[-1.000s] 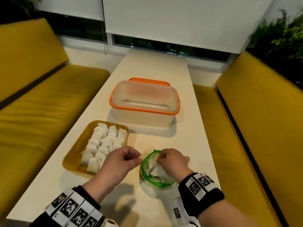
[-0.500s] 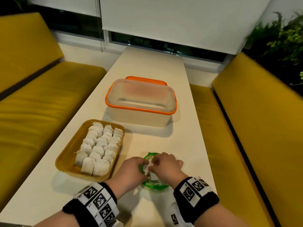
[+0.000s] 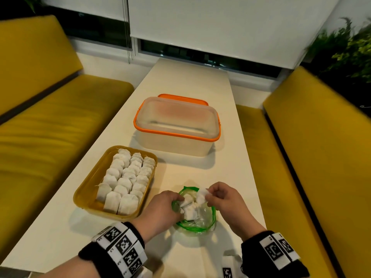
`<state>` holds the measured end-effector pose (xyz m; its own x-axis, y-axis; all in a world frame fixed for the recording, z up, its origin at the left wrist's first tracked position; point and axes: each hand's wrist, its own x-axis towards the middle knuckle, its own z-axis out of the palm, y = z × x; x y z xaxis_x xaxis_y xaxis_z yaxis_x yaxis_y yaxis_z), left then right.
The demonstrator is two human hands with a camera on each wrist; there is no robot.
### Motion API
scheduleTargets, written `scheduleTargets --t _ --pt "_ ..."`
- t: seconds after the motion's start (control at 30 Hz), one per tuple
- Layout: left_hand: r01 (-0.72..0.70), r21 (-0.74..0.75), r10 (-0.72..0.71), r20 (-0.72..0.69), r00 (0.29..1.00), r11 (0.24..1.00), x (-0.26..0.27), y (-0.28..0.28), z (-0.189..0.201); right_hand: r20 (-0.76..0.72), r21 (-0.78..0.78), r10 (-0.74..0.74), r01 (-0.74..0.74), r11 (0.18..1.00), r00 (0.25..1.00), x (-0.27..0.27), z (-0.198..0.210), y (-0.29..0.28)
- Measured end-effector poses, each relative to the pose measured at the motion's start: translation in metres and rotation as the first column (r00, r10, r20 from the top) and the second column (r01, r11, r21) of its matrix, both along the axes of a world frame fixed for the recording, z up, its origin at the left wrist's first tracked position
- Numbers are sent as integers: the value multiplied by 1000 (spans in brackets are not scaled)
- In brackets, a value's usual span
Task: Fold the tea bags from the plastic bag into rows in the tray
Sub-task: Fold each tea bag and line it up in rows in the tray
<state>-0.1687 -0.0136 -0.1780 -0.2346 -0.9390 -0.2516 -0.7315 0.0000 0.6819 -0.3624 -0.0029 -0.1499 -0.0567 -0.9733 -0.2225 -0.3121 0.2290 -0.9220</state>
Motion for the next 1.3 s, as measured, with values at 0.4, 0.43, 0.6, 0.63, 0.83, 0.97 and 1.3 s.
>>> scheduleTargets --t 0.4,0.43,0.6,0.63,0.83,0.97,1.3 --pt "-75 -65 49 -338 940 995 -8 3 12 -2 2 50 -50 999 999 26 5 10" --pt "-72 -36 53 -386 921 997 -7 4 14 -24 0 32 -32 999 999 28 5 8" --pt "-24 -15 14 -481 877 1000 -6 10 22 -7 13 -39 39 999 999 40 11 0" --pt "-71 -40 43 -481 876 997 -6 9 22 36 37 -40 39 999 999 42 13 0" --pt "-197 4 176 -464 868 980 0 4 18 -562 41 227 -247 968 796 36 8 -9" --pt "-204 142 248 -543 802 969 1 7 14 -749 172 408 -441 881 523 48 1 -4" --pt "-107 432 429 -774 466 895 4 0 29 -622 -60 215 -319 946 753 33 -1 -3"
